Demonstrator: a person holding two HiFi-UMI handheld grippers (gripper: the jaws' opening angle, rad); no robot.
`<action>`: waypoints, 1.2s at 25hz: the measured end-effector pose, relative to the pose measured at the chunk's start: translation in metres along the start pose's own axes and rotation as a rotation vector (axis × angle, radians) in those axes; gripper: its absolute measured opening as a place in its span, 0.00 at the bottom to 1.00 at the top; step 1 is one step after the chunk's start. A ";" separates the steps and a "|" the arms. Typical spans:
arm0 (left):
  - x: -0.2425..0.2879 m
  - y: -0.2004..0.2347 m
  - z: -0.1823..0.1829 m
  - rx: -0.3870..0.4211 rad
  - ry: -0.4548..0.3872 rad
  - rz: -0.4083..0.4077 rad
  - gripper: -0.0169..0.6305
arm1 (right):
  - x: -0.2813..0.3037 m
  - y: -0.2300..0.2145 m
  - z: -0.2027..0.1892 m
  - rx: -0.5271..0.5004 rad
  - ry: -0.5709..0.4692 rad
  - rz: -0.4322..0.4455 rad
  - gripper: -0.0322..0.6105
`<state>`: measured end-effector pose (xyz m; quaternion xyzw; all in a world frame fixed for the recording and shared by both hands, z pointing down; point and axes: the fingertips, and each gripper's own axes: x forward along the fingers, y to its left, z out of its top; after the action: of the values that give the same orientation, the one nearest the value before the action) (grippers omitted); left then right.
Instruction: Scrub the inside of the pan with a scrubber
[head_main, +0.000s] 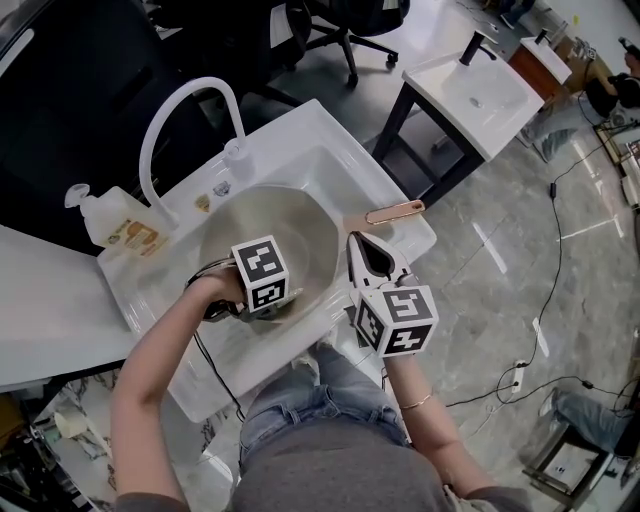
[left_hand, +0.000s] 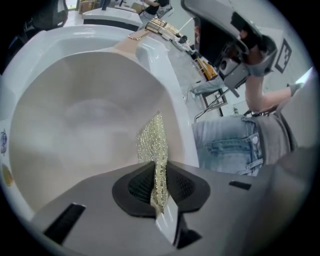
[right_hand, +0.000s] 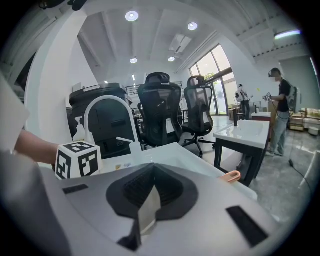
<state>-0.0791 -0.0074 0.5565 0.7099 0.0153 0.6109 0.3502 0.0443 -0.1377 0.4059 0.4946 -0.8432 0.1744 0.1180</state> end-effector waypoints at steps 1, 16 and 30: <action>0.001 -0.003 0.007 -0.010 -0.026 -0.026 0.12 | 0.000 -0.001 0.000 0.001 0.000 -0.002 0.07; -0.038 -0.011 0.120 -0.289 -0.625 -0.424 0.12 | 0.003 -0.022 0.005 0.011 0.004 -0.023 0.07; -0.116 0.064 0.098 -0.664 -1.387 -0.194 0.12 | 0.025 -0.023 0.011 0.002 0.014 -0.003 0.07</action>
<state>-0.0486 -0.1542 0.4892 0.7834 -0.3294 -0.0341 0.5260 0.0520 -0.1730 0.4092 0.4946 -0.8416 0.1786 0.1234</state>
